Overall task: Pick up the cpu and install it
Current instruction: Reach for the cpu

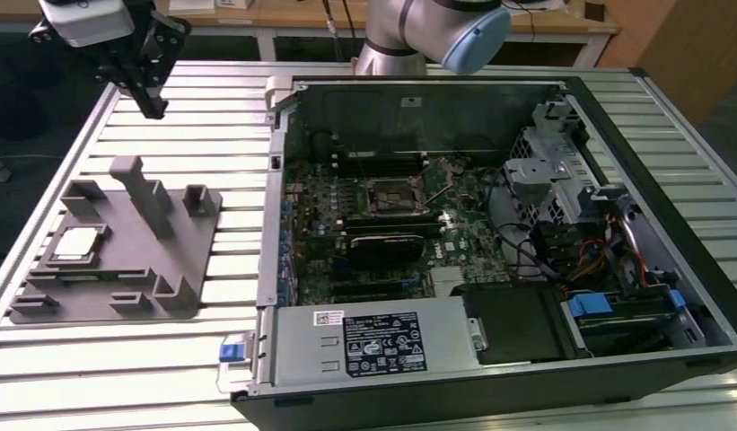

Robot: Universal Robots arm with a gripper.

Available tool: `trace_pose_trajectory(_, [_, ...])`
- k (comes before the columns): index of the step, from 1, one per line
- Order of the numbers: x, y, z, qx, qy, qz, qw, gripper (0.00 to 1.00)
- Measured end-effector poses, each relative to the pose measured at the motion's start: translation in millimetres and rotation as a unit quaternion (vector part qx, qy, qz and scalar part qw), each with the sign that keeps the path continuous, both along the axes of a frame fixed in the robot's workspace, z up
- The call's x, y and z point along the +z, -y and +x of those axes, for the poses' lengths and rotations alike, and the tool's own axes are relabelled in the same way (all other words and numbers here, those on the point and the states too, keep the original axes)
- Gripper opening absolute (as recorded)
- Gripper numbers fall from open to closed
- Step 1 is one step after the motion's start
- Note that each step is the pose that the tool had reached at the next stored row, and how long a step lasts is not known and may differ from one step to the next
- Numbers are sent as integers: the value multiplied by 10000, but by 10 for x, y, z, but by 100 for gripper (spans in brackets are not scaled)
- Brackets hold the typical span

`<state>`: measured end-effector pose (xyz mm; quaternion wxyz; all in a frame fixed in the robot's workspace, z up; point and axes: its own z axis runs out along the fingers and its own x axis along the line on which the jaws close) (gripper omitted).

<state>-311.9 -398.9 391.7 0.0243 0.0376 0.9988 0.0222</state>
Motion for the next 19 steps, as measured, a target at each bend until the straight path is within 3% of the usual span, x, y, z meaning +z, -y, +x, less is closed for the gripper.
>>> trace_pose_trajectory(19, [-93,0,-445,0,-1,-1,10000,11])
